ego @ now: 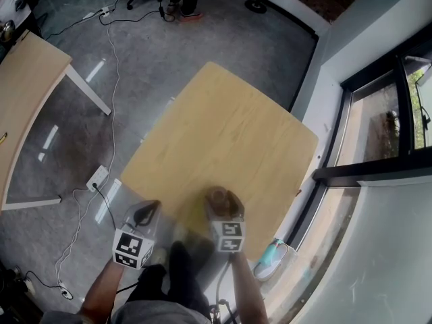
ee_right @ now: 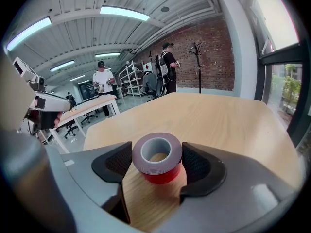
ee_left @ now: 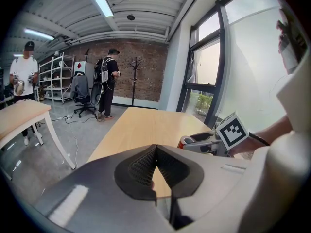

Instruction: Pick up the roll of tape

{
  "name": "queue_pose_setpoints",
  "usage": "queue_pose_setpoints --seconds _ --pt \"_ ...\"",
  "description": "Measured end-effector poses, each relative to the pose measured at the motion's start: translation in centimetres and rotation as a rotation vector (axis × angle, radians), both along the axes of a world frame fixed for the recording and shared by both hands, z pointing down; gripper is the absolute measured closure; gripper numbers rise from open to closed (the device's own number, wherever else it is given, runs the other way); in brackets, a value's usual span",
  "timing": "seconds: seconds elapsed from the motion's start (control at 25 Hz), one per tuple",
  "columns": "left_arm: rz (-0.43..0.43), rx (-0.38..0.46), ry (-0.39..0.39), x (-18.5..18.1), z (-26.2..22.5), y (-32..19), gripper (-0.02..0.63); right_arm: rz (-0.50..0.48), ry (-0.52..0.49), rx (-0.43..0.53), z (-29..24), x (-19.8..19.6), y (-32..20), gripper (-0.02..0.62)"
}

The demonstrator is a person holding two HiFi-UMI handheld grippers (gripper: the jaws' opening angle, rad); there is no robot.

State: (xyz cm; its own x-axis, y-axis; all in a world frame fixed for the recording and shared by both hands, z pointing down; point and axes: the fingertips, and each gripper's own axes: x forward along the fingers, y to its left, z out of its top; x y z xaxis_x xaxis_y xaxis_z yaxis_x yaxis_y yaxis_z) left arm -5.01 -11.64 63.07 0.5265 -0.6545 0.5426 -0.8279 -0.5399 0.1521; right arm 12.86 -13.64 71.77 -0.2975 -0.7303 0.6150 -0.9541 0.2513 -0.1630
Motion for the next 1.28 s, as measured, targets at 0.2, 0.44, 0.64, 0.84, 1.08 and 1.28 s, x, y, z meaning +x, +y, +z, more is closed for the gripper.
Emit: queue_pose_setpoints --seconds 0.2,0.44,0.64,0.84,1.08,1.28 --pt "0.003 0.001 0.002 0.1 0.0 0.1 0.606 -0.005 0.0 0.001 0.1 0.0 0.1 0.262" --pt "0.008 0.004 -0.009 0.1 -0.1 0.2 0.606 -0.008 0.002 0.007 0.1 0.1 0.2 0.265" --pt "0.01 0.015 -0.008 -0.1 -0.7 0.1 0.606 -0.006 0.003 0.018 -0.1 0.0 0.2 0.27" --pt "0.01 0.022 -0.009 -0.3 -0.9 0.2 0.606 0.006 0.004 0.041 -0.4 0.0 0.2 0.273" --pt "0.006 0.029 -0.013 -0.6 -1.3 0.2 0.606 0.024 -0.007 0.056 -1.1 0.4 0.2 0.276" --pt "0.014 0.045 -0.009 -0.6 -1.9 0.2 0.606 0.032 -0.005 0.066 -1.7 0.5 0.2 0.276"
